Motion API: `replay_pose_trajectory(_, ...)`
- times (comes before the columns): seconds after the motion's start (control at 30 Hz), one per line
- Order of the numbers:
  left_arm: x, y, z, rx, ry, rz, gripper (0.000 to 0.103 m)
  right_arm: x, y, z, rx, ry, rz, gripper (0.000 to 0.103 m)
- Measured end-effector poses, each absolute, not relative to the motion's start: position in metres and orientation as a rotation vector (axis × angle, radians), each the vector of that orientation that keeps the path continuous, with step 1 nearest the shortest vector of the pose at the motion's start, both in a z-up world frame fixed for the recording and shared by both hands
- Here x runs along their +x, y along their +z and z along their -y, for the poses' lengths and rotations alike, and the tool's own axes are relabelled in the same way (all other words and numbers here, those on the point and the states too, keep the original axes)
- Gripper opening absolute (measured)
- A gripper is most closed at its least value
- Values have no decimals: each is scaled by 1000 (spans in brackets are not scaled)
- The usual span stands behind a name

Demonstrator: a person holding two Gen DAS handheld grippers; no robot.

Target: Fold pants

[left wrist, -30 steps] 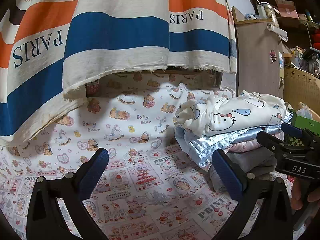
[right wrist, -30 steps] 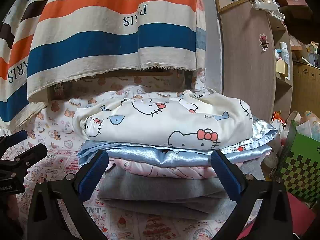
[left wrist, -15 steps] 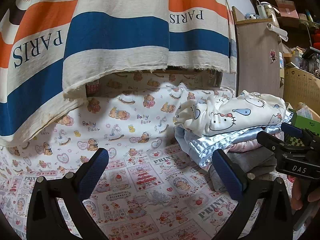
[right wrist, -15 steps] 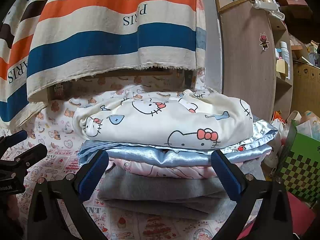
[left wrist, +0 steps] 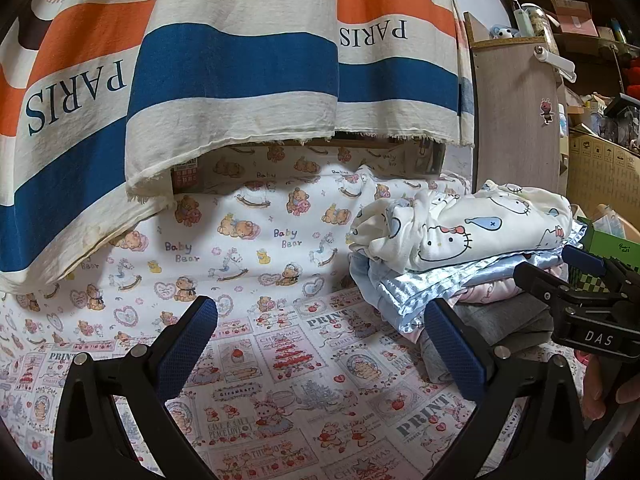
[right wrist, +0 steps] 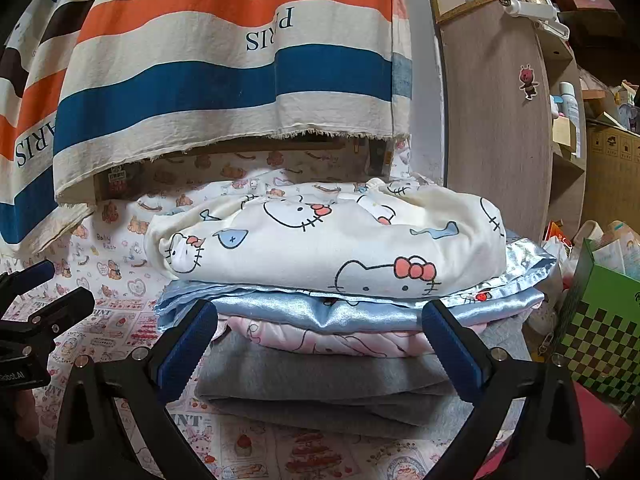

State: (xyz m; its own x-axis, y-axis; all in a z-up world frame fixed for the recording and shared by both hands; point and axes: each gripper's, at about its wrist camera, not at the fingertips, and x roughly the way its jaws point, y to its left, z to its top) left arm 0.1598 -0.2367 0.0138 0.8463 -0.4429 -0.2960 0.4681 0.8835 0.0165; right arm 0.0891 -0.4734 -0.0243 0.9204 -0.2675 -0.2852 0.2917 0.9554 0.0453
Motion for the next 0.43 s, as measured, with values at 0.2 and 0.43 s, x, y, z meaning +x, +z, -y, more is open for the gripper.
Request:
replay_pose_trajectory(0.2,160,14,236,89,-482,-291,103,89,-24,473,88,-288,-281,102)
replay_pose_trajectory(0.43,160,13,236,90,-482,-292,103,89,-24,474,92,-288,-283,102)
